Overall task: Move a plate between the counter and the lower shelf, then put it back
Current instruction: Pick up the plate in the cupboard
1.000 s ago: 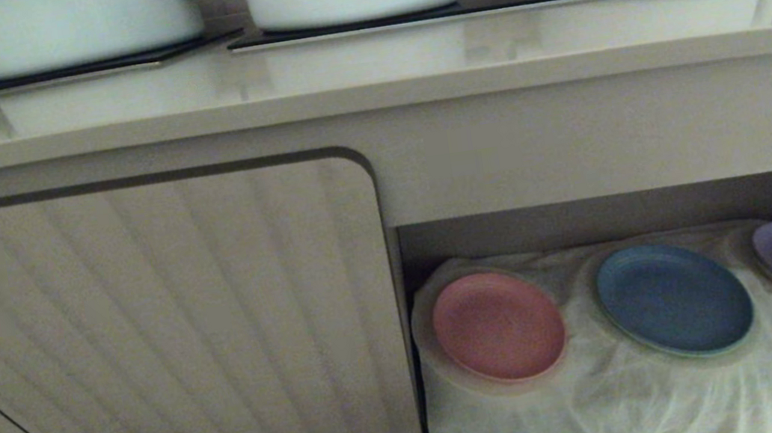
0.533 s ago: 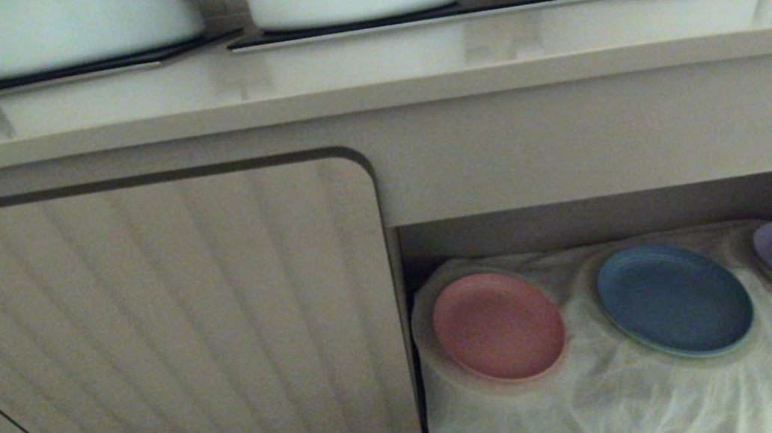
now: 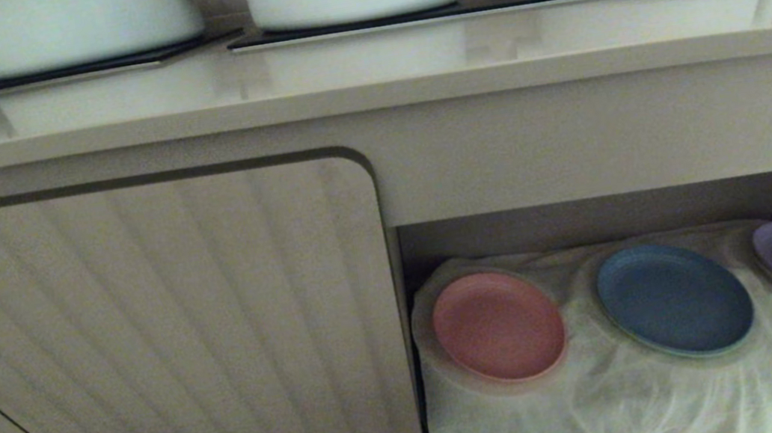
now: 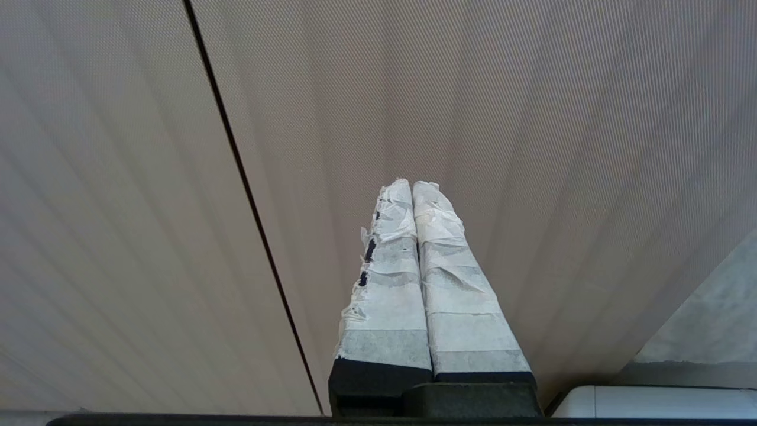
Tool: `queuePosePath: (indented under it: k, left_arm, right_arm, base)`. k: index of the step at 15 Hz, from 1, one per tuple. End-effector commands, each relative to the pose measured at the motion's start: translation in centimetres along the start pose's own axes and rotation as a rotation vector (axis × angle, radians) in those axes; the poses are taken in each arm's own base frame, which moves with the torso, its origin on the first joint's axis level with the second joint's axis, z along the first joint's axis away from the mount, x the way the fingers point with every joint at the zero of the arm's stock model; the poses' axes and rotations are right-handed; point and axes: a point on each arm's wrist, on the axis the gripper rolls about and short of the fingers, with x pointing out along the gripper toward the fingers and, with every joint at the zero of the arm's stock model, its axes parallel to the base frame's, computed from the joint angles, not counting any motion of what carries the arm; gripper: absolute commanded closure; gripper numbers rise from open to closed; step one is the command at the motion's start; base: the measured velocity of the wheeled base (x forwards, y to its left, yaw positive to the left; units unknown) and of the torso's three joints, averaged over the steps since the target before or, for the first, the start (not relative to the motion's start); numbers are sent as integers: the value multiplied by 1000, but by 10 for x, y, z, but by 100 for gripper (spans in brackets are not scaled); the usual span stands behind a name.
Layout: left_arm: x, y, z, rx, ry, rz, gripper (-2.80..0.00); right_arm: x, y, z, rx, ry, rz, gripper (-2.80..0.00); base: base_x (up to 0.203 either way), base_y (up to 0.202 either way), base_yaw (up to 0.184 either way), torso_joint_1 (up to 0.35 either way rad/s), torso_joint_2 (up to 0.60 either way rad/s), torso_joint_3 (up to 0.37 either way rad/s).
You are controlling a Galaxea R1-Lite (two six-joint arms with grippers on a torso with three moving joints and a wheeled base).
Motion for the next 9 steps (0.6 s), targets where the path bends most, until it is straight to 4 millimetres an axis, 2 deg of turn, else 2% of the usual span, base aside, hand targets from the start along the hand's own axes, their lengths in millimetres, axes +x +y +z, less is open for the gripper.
queuePosePath:
  k: [1,5,9]
  left_arm:
    - [0,0,0,0,-1,0,0]
    - [0,0,0,0,-1,0,0]
    - [0,0,0,0,-1,0,0]
  right_arm:
    - [19,-4,0,18,107,69,0]
    - [41,-7,5,25,190,182,0]
    - [64,-10,8,44,272,225,0]
  base:
    - [0,0,0,0,0,0]
    - [0,0,0,0,0,0]
    - [0,0,0,0,0,0]
